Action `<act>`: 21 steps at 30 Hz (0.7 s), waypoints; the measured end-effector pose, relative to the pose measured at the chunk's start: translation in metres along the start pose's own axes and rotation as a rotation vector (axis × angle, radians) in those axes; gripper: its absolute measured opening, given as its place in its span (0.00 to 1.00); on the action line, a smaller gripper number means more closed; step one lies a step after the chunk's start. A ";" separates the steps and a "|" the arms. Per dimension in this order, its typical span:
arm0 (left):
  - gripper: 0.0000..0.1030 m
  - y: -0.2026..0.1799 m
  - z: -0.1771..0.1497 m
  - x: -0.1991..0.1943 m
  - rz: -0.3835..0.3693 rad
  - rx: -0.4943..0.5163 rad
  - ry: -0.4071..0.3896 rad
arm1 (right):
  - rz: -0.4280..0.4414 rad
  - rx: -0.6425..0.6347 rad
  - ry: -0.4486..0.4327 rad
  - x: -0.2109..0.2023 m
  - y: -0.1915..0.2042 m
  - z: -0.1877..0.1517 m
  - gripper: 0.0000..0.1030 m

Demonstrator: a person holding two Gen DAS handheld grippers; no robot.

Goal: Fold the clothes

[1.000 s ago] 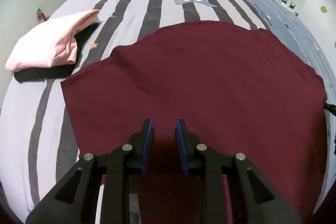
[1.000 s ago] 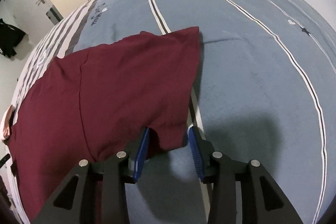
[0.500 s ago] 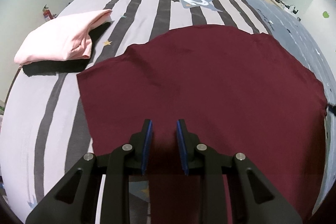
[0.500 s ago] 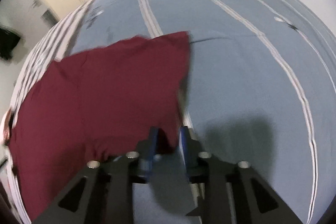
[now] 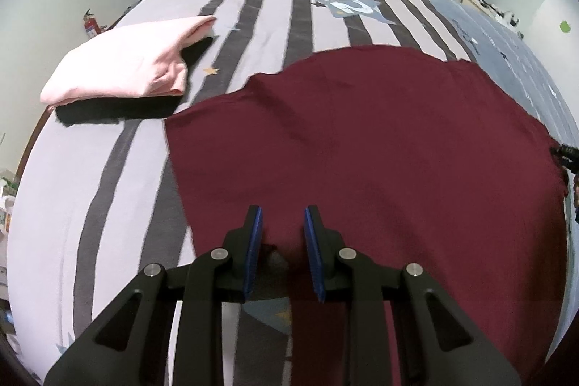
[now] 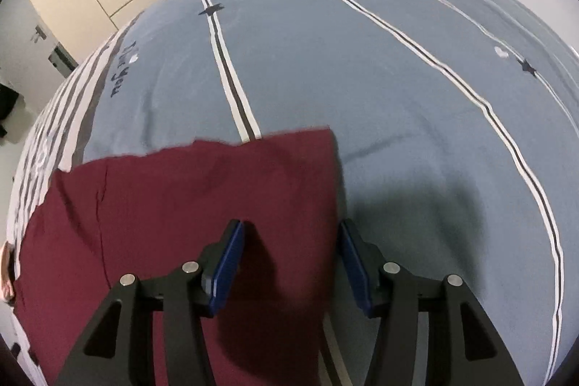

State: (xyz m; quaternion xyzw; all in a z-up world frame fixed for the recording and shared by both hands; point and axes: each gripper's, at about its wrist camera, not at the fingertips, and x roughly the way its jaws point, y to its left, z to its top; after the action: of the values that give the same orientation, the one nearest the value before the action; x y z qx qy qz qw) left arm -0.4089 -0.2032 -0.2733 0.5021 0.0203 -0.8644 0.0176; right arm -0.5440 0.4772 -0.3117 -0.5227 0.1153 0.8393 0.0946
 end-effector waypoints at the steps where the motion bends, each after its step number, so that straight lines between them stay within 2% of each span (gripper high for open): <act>1: 0.20 0.005 -0.002 -0.002 0.000 -0.014 -0.005 | -0.006 -0.003 0.004 0.004 0.003 0.002 0.49; 2: 0.20 0.010 -0.005 -0.003 0.000 -0.029 -0.006 | -0.011 -0.006 0.009 0.008 0.006 0.005 0.47; 3: 0.20 0.015 -0.008 -0.005 0.001 -0.042 -0.008 | -0.017 -0.008 0.013 0.012 0.008 0.007 0.37; 4: 0.20 0.021 -0.012 -0.007 0.000 -0.058 -0.011 | -0.023 -0.011 0.017 0.016 0.011 0.010 0.12; 5: 0.20 0.027 -0.017 -0.009 0.000 -0.073 -0.015 | 0.001 -0.008 0.024 0.016 0.014 0.011 0.03; 8: 0.20 0.042 -0.026 -0.017 -0.010 -0.108 -0.030 | -0.006 -0.067 -0.014 -0.003 0.039 0.009 0.04; 11: 0.20 0.057 -0.034 -0.028 -0.014 -0.118 -0.045 | 0.038 -0.099 -0.053 -0.028 0.070 0.006 0.04; 14: 0.20 0.078 -0.040 -0.036 -0.017 -0.145 -0.053 | 0.072 -0.169 -0.101 -0.058 0.128 -0.001 0.04; 18: 0.20 0.111 -0.042 -0.047 -0.031 -0.187 -0.074 | 0.163 -0.256 -0.148 -0.101 0.222 -0.017 0.04; 21: 0.20 0.140 -0.042 -0.059 -0.038 -0.194 -0.098 | 0.229 -0.304 -0.162 -0.131 0.285 -0.049 0.04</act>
State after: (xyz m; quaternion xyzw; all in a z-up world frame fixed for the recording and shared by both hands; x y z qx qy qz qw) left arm -0.3360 -0.3398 -0.2452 0.4547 0.1125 -0.8821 0.0505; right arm -0.5247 0.1860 -0.1873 -0.4452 0.0381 0.8917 -0.0725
